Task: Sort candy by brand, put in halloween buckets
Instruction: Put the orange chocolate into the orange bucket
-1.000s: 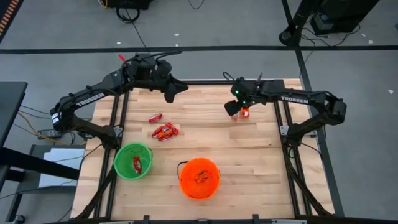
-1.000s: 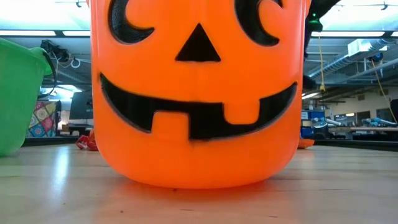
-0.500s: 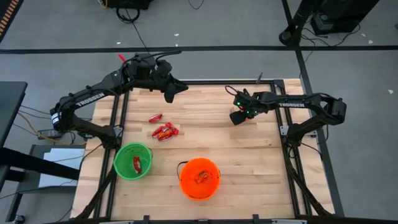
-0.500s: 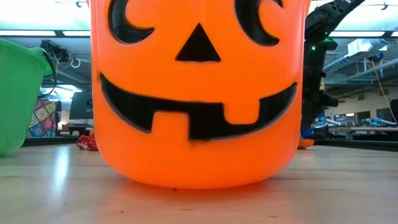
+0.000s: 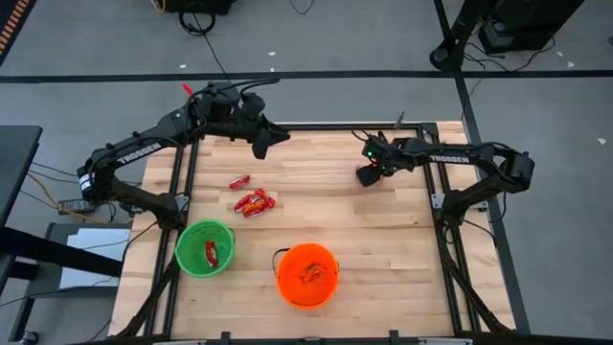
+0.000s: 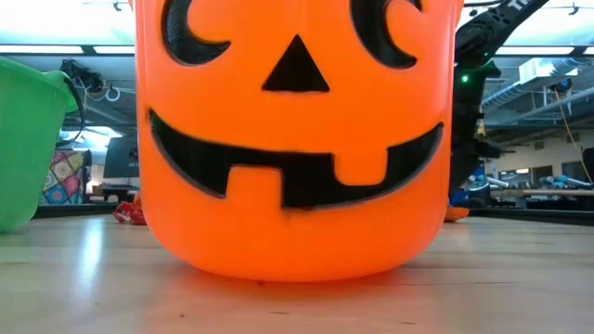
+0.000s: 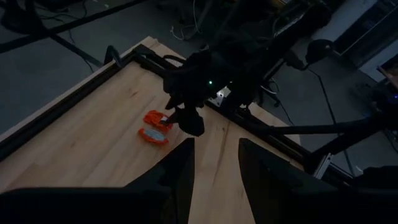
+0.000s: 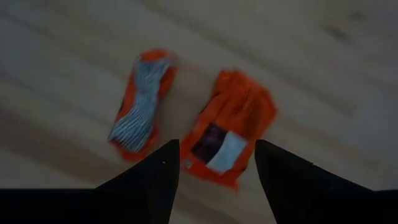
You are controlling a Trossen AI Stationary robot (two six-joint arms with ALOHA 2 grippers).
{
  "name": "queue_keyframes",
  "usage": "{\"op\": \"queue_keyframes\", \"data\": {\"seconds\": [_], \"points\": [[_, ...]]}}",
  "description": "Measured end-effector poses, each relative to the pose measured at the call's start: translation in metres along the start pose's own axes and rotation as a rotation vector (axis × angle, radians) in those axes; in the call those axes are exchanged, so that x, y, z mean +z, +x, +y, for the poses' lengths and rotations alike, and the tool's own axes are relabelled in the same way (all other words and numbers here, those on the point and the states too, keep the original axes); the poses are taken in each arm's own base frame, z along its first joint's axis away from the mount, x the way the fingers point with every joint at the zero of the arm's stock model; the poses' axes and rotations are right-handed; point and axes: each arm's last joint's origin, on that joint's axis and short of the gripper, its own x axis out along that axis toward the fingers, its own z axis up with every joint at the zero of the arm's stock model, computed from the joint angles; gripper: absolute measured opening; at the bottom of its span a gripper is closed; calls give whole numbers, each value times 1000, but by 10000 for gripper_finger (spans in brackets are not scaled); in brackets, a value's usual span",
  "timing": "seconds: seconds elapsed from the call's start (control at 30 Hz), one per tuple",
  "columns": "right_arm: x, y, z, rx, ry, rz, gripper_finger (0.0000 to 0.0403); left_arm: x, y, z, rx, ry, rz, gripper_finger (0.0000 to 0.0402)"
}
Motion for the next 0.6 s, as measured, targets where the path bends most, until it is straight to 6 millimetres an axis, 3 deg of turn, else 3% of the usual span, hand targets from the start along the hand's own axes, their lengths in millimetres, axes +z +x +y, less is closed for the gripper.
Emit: {"op": "queue_keyframes", "data": {"seconds": [0.37, 0.6], "points": [[8, 1, -2, 5, -89, -55, 218, 0, 0, 0, -14, -3, 6, 131], [5, 1, -5, -6, -3, -17, 216, 0, 0, 0, -15, -3, 6, 131]]}}
